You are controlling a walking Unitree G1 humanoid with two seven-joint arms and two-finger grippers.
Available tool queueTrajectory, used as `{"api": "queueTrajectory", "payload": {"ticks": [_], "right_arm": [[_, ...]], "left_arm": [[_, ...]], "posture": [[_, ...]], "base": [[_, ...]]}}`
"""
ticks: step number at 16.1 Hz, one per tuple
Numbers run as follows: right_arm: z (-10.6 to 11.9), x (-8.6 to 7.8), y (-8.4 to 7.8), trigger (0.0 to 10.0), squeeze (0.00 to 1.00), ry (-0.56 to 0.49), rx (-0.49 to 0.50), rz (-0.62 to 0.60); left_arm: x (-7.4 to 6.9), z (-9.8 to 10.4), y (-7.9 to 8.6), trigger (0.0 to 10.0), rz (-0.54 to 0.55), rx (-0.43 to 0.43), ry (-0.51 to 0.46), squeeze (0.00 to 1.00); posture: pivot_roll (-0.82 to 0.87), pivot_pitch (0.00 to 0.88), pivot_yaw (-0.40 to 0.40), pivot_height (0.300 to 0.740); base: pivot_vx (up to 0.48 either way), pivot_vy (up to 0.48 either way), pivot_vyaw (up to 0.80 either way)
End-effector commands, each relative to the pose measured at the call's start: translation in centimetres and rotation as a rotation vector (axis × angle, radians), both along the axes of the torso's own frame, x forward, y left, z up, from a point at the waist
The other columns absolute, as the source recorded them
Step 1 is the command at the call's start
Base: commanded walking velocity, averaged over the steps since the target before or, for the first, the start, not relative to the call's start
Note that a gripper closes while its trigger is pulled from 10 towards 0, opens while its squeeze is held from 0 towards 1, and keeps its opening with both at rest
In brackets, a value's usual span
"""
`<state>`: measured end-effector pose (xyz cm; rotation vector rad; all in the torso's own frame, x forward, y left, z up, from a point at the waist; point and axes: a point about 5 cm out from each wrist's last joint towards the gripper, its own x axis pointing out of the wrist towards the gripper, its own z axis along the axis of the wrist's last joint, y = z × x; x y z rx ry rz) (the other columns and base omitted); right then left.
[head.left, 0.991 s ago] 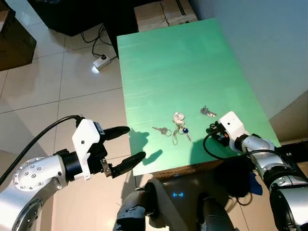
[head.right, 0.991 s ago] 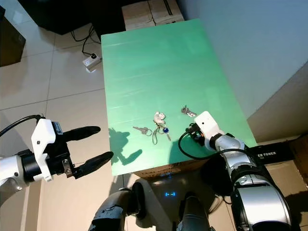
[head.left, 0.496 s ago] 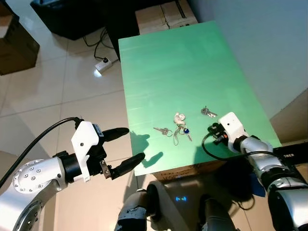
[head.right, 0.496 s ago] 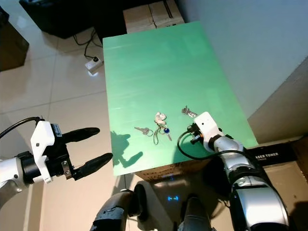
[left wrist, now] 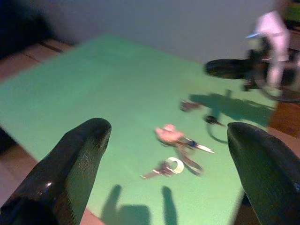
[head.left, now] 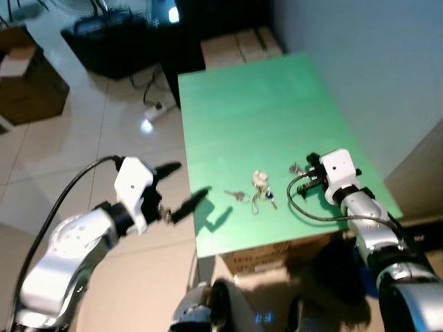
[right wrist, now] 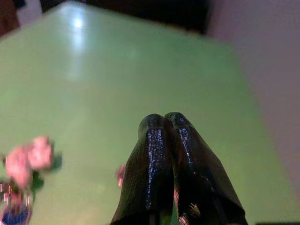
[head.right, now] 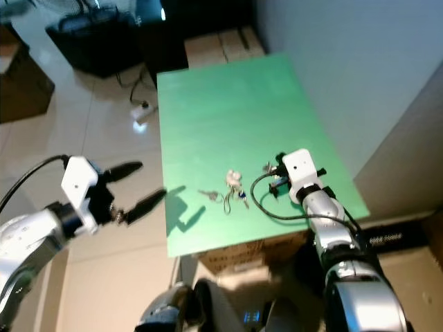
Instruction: Hang keys on a hook
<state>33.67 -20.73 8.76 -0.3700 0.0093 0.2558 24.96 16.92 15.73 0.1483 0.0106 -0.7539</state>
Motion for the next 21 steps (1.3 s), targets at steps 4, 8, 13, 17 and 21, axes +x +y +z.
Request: {"api": "queueTrajectory", "payload": {"ticks": [4, 8, 13, 17, 21], "right_arm": [[-0.1, -0.8, -0.2, 0.0, 0.0, -0.047, 0.048, -0.068], [1.0, -1.6, 0.6, 0.0, 0.0, -0.112, 0.096, -0.151], [1.9, -2.6, 3.1, 10.0, 0.0, -0.064, 0.198, -0.22], [-1.2, -5.4, 5.5, 10.0, 0.0, 0.126, 0.212, -0.174], [-1.5, -6.4, 6.0, 10.0, 0.0, 0.189, 0.194, -0.148]], "left_arm": [[2.0, -0.7, 2.0, 10.0, 0.253, 0.013, -0.039, 0.0], [2.7, -1.4, 2.0, 10.0, 0.355, -0.022, -0.055, 0.0], [3.6, -1.8, 1.3, 10.0, 0.48, -0.077, -0.045, 0.0], [3.0, -3.0, -0.3, 10.0, 0.429, -0.024, -0.052, 0.0], [3.0, -3.1, -1.0, 10.0, 0.402, -0.007, -0.066, 0.0]], "posture": [[-0.05, 0.048, 0.131, 0.74], [-0.1, 0.022, 0.119, 0.74], [-0.13, 0.0, 0.089, 0.74], [-0.16, 0.0, 0.057, 0.74], [-0.16, 0.0, 0.041, 0.74]], "base": [[0.0, 0.0, 0.0], [0.0, 0.0, 0.0], [0.0, 0.0, 0.0], [0.0, 0.0, 0.0], [0.0, 0.0, 0.0]]}}
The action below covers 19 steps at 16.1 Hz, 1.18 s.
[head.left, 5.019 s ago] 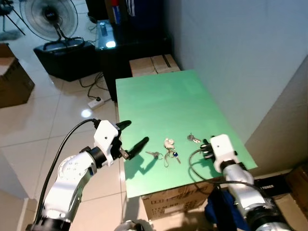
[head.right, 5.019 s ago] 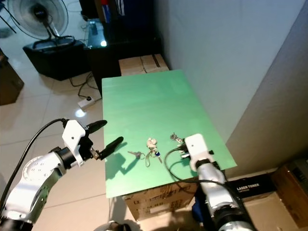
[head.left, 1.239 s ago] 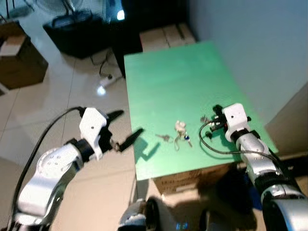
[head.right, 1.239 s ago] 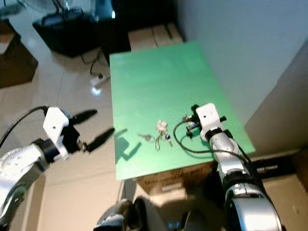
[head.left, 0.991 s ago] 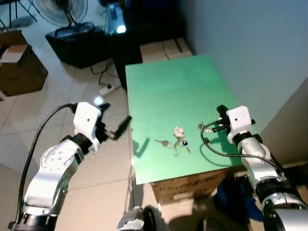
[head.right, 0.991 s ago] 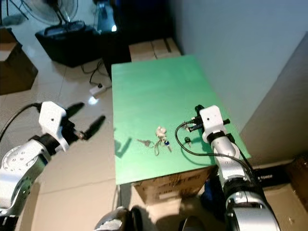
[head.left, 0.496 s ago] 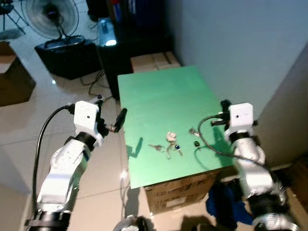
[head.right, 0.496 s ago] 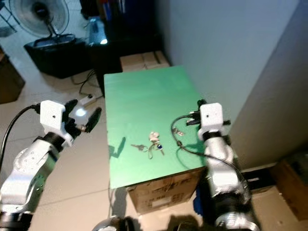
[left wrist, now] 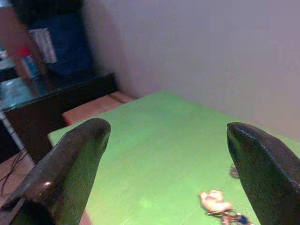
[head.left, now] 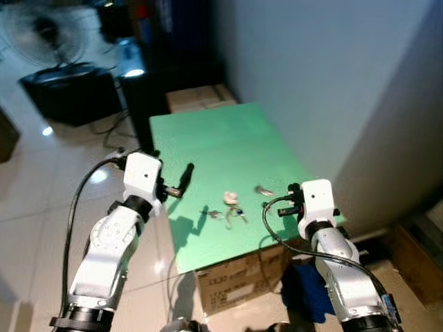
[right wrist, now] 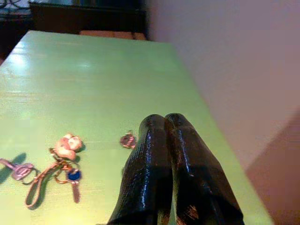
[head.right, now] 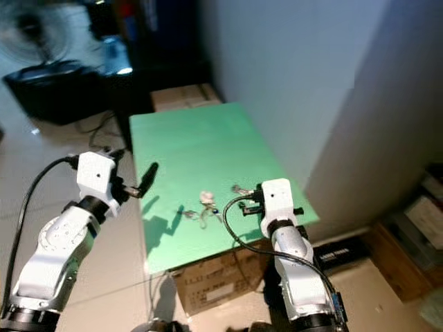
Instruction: Hang keys on a hook
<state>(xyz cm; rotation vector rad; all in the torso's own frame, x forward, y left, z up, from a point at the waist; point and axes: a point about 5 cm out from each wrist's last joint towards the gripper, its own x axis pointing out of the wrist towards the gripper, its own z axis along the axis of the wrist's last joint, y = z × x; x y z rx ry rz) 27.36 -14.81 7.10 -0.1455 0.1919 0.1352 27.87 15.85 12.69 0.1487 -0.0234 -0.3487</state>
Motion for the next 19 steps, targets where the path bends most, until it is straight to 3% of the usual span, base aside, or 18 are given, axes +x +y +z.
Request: {"api": "queueTrajectory", "payload": {"ticks": [1, 8, 13, 19], "right_arm": [[-0.2, -0.5, -0.3, 10.0, 0.0, 0.014, -0.006, -0.004], [1.3, -1.5, -0.4, 10.0, 0.0, -0.039, 0.044, 0.021], [1.0, -2.5, -0.1, 10.0, 0.0, -0.011, 0.027, -0.004], [0.5, -2.3, 0.0, 10.0, 0.0, 0.03, -0.004, 0.048]], "left_arm": [[0.0, -0.1, 0.0, 10.0, 0.003, 0.036, -0.008, 0.0], [0.1, 0.1, -0.3, 10.0, 0.028, 0.05, -0.034, 0.0], [0.4, 0.4, -1.0, 10.0, -0.03, 0.055, -0.043, 0.0], [-0.5, -0.5, -0.8, 10.0, -0.044, 0.067, -0.01, 0.0]], "posture": [[-0.15, 0.0, 0.038, 0.74], [-0.14, 0.042, 0.041, 0.74], [-0.2, 0.042, 0.081, 0.74], [-0.17, 0.029, 0.046, 0.74]], "base": [[0.0, 0.0, 0.0], [0.0, 0.0, 0.0], [0.0, 0.0, 0.0], [0.127, 0.0, 0.0]]}}
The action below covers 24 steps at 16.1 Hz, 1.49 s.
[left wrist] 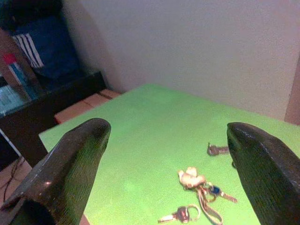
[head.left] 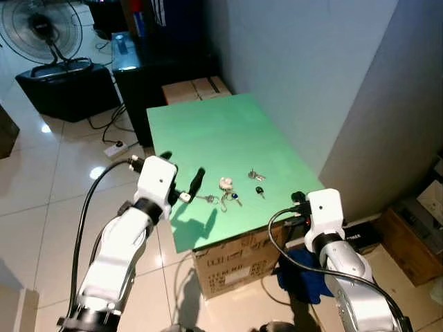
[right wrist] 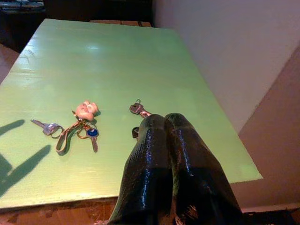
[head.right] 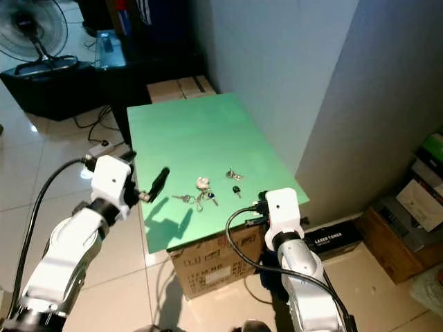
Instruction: Hang keys on a hook
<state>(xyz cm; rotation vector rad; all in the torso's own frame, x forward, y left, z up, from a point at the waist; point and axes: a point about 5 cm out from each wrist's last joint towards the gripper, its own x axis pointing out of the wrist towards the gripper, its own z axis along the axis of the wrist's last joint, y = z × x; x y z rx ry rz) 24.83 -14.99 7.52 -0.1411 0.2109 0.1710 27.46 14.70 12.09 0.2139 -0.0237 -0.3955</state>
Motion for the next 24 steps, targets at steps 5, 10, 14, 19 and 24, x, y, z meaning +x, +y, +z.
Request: {"api": "queueTrajectory", "payload": {"ticks": [5, 10, 14, 19, 24], "right_arm": [[-0.2, -0.1, -0.9, 10.0, 0.0, 0.024, -0.071, -0.007], [-0.2, -0.4, -0.8, 10.0, 0.0, 0.037, -0.103, 0.086], [-0.4, -0.2, -0.4, 10.0, 0.0, 0.049, -0.093, 0.118], [-0.7, -0.2, -0.3, 10.0, 0.0, 0.073, -0.063, 0.172], [-2.5, 0.5, -0.9, 10.0, 1.0, 0.175, -0.068, 0.156]], "left_arm": [[-0.4, -0.6, 0.5, 10.0, -0.017, 0.013, 0.028, 0.0], [-0.5, -1.0, -0.1, 10.0, -0.019, -0.002, 0.039, 0.0], [-0.5, -0.7, 0.2, 10.0, -0.007, -0.001, 0.031, 0.0], [-1.0, -1.0, 0.6, 10.0, -0.02, 0.022, 0.045, 0.0], [-0.9, -1.9, 0.2, 10.0, -0.103, 0.032, 0.114, 0.0]], "posture": [[-0.19, 0.025, 0.042, 0.74], [-0.19, 0.02, 0.029, 0.74], [-0.19, 0.021, 0.02, 0.74], [-0.17, 0.036, 0.013, 0.74], [-0.18, 0.051, 0.02, 0.74]], "base": [[0.309, 0.0, 0.32], [0.307, 0.0, 0.16], [0.307, 0.0, 0.4], [0.0, 0.0, 0.0], [0.0, 0.0, 0.0]]}}
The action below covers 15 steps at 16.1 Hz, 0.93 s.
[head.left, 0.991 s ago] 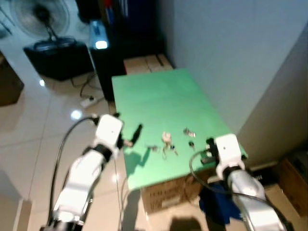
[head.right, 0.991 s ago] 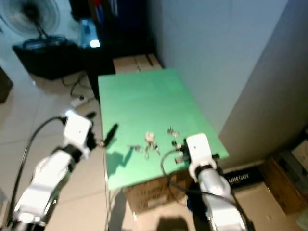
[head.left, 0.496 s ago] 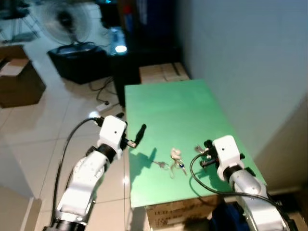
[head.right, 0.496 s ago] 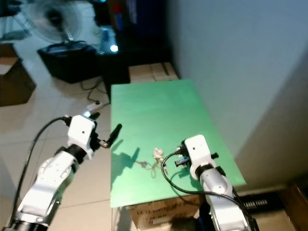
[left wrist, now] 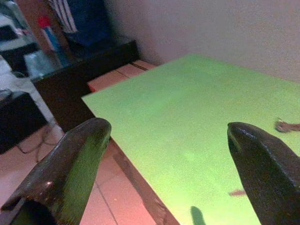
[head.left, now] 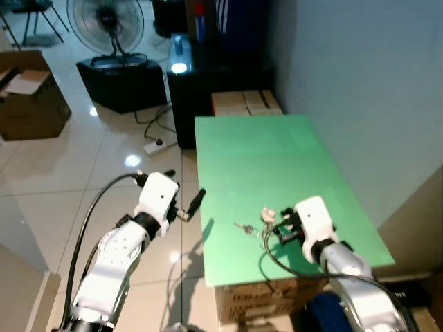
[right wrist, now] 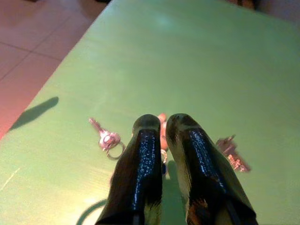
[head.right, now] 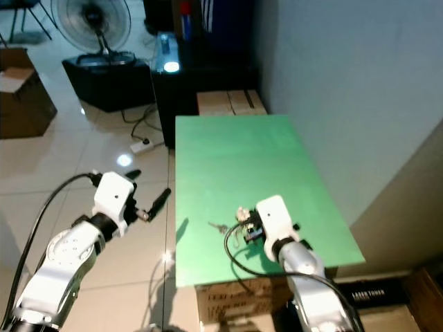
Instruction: Hang keys on a hook
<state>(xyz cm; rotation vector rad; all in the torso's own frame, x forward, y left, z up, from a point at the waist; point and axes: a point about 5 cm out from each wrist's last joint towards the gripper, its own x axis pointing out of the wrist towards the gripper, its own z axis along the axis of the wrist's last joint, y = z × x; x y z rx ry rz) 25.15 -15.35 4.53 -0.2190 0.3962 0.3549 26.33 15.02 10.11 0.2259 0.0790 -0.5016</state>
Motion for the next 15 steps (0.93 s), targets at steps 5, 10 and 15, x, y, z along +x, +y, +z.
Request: {"api": "queueTrajectory", "payload": {"ticks": [5, 10, 15], "right_arm": [[-2.3, 2.7, -3.0, 10.0, 1.0, 0.066, 0.02, -0.045], [-1.8, 5.2, -4.2, 10.0, 1.0, 0.066, 0.078, -0.022], [-1.3, 6.1, -4.4, 10.0, 1.0, 0.075, 0.148, 0.025]], "left_arm": [[0.0, 0.2, 0.0, 10.0, -0.068, -0.031, 0.051, 0.0], [-0.9, 1.1, 1.5, 10.0, -0.074, -0.012, 0.045, 0.0], [-2.6, 3.7, 2.6, 10.0, -0.102, 0.015, 0.027, 0.0]], "posture": [[-0.11, 0.101, 0.023, 0.74], [-0.03, 0.155, 0.05, 0.74], [0.08, 0.2, 0.081, 0.74]], "base": [[0.0, 0.0, 0.0], [0.0, 0.0, 0.0], [0.0, 0.0, 0.0]]}}
